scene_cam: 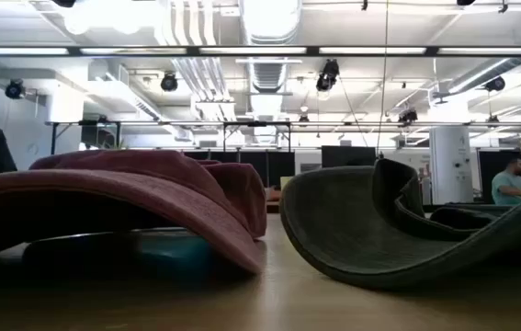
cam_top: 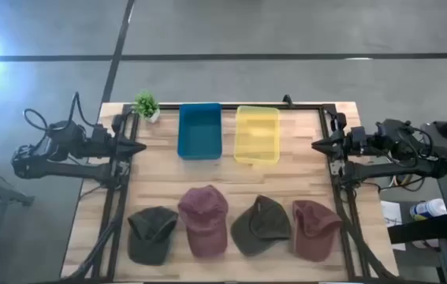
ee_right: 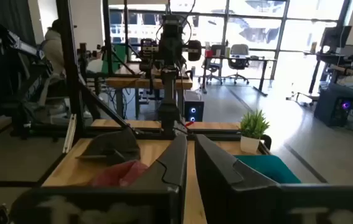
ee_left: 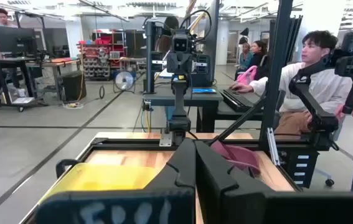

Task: Pick & Place hat

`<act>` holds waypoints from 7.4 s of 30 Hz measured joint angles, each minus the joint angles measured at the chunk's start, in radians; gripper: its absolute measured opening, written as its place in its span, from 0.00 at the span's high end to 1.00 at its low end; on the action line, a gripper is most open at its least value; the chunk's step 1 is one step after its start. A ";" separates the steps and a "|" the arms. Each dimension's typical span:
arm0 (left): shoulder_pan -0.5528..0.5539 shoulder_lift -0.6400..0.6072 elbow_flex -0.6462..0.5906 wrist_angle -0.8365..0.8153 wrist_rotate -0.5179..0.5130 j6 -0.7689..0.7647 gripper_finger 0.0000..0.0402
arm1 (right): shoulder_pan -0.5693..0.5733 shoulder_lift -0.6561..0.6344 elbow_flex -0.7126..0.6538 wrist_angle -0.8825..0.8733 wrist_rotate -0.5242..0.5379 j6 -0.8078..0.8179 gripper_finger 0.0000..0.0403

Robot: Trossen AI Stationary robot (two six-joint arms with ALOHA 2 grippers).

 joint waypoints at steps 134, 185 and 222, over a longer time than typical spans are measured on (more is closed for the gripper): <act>0.000 0.122 -0.018 -0.129 0.105 -0.525 1.00 | 0.177 1.798 0.885 -0.573 -0.560 0.021 0.84; 0.000 0.427 -0.019 0.320 0.025 -0.807 1.00 | 0.008 1.210 0.572 -0.237 0.588 -1.020 0.97; 0.044 0.755 0.069 0.405 -0.081 -0.815 1.00 | 0.121 0.950 -0.006 0.056 0.719 -0.467 0.65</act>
